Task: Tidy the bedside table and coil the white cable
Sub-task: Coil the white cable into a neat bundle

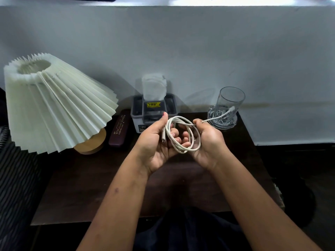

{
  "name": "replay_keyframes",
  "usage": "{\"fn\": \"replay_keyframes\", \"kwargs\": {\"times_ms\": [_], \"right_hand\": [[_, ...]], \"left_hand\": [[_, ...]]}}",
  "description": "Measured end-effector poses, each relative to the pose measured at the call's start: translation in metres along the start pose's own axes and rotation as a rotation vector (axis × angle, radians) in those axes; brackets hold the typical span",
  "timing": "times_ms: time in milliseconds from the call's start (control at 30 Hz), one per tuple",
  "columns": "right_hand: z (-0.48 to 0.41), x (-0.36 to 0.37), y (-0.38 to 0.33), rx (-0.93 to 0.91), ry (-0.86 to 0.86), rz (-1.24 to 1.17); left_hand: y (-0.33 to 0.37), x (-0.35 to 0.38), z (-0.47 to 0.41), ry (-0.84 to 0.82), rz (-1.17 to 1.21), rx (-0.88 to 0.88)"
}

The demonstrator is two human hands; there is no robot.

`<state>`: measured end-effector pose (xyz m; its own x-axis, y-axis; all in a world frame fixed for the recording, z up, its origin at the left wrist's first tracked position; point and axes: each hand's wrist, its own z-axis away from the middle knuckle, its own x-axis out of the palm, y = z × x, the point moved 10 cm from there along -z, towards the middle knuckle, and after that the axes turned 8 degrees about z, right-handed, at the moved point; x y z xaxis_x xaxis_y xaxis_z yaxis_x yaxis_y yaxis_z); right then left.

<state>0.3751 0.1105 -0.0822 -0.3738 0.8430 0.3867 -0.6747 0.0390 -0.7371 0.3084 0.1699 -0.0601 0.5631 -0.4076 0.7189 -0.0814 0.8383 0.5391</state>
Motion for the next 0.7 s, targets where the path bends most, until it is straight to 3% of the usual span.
{"fn": "replay_keyframes", "kwargs": {"times_ms": [167,400,633,700], "right_hand": [[0.002,-0.018,-0.025,-0.227,0.188,0.277],[0.013,-0.028,-0.053,-0.538,0.449,0.554],[0.014,-0.035,-0.066,-0.611,0.453,0.511],[0.014,-0.032,-0.067,-0.616,0.381,0.459]], "left_hand": [[-0.009,0.001,-0.001,0.011,-0.098,-0.029],[-0.020,0.022,0.001,-0.126,-0.029,-0.040],[-0.013,0.024,0.002,-0.136,-0.017,0.014],[-0.011,0.019,-0.001,-0.098,-0.040,0.026]]}}
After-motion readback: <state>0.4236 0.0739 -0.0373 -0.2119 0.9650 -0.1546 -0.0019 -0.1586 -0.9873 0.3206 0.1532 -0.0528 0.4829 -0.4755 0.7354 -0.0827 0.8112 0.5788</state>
